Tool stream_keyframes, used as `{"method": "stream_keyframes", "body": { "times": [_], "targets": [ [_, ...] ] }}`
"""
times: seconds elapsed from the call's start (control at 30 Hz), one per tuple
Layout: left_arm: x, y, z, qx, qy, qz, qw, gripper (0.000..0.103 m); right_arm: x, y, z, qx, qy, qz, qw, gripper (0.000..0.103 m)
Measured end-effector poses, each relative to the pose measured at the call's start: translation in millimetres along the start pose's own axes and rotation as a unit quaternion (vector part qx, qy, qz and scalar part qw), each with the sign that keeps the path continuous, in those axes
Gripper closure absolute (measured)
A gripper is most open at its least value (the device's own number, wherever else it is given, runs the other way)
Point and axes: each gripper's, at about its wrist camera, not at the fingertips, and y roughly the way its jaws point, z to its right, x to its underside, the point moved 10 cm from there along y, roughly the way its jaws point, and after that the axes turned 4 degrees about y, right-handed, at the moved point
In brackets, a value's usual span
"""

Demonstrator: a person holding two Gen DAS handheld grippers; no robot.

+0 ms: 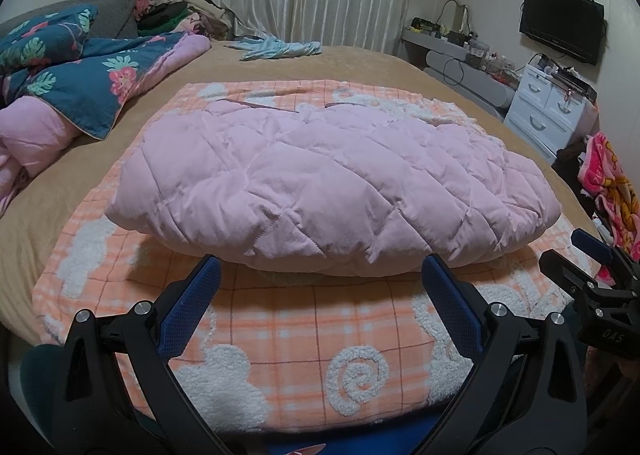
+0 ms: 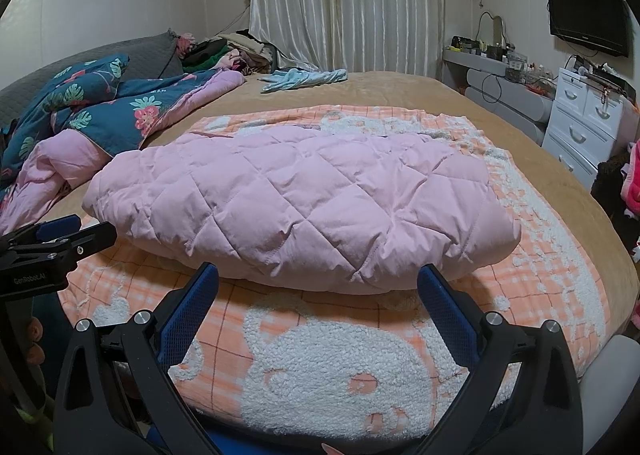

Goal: Fold large clothes

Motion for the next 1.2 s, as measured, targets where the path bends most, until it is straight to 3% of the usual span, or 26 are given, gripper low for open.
{"method": "stream_keyframes", "body": {
  "times": [1.2],
  "targets": [
    [-4.0,-4.1,-2.7,-0.001,-0.001,0.004,1.0,0.009,-2.6,-2.8,1.8,0.002,-0.001,0.002,1.0,0.004]
  ]
}}
